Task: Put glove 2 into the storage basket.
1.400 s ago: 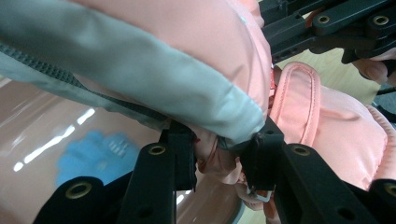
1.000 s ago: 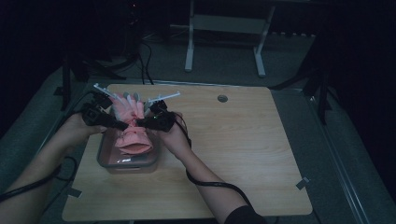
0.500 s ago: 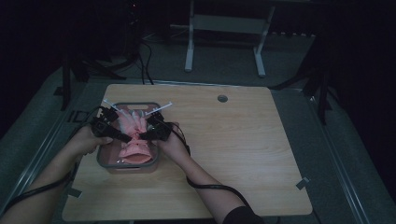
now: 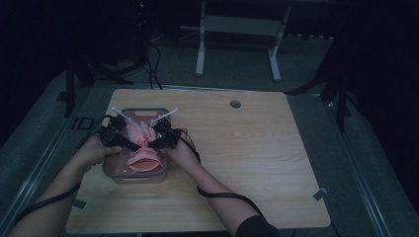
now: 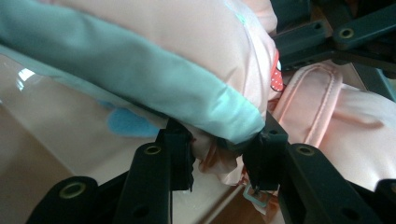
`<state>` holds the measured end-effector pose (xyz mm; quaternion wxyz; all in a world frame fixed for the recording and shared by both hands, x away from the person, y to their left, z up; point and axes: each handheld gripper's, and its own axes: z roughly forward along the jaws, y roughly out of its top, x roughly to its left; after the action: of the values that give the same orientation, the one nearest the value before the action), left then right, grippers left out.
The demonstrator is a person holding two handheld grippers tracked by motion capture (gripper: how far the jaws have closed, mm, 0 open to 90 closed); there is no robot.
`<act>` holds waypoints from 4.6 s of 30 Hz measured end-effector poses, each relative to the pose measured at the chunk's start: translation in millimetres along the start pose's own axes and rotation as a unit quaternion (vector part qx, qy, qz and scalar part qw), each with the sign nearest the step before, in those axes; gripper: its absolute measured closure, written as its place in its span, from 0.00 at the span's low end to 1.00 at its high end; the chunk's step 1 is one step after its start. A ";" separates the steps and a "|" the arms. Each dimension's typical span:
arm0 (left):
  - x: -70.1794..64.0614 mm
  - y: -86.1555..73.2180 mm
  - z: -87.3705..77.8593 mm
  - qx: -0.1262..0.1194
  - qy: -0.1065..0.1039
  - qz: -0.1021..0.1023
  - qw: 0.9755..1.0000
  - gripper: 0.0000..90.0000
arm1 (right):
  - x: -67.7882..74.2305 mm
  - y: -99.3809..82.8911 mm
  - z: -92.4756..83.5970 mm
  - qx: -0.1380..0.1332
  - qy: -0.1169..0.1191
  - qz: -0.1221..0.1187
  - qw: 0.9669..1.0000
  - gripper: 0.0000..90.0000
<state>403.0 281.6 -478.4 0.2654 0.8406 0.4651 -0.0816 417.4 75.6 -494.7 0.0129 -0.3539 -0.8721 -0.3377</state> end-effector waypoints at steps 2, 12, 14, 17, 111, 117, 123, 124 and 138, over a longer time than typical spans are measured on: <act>0.9 -0.5 -0.5 -0.003 -0.004 -0.001 1.000 0.72 | 1.8 2.6 -2.6 -0.003 -0.016 -0.014 1.000 0.66; -0.6 7.0 0.1 -0.040 0.028 -0.009 0.999 0.46 | -9.7 1.9 -27.0 -0.066 0.020 -0.032 0.997 0.25; -3.4 7.6 -0.1 -0.056 0.059 0.000 0.997 0.34 | -11.8 0.6 -29.6 -0.073 0.026 -0.033 0.996 0.24; -6.2 8.2 -1.7 -0.090 0.092 0.004 0.992 0.24 | -19.2 -2.7 -39.6 -0.086 0.048 -0.028 0.995 0.20; -252.5 -5.1 149.3 -0.089 -0.029 0.338 0.936 0.02 | -109.6 -203.5 -128.7 -0.098 0.010 -0.051 0.994 0.16; -251.7 -12.1 159.8 -0.105 -0.044 0.327 0.938 0.02 | -110.1 -211.6 -128.3 -0.099 0.003 -0.062 0.993 0.16; -250.8 -18.2 165.6 -0.112 -0.051 0.326 0.937 0.02 | -112.5 -221.0 -133.4 -0.106 -0.001 -0.063 0.992 0.16; -250.9 -19.7 166.5 -0.115 -0.052 0.327 0.937 0.02 | -113.1 -222.2 -133.6 -0.105 -0.001 -0.062 0.993 0.16; -238.7 -28.9 182.9 -0.119 -0.069 0.302 0.943 0.02 | -117.3 -226.3 -132.9 -0.108 -0.011 -0.064 0.992 0.16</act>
<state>266.9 22.1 -552.2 0.4075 0.8960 0.1766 0.0004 334.8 -193.3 -554.1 -0.0560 -0.3007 -0.8513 -0.4262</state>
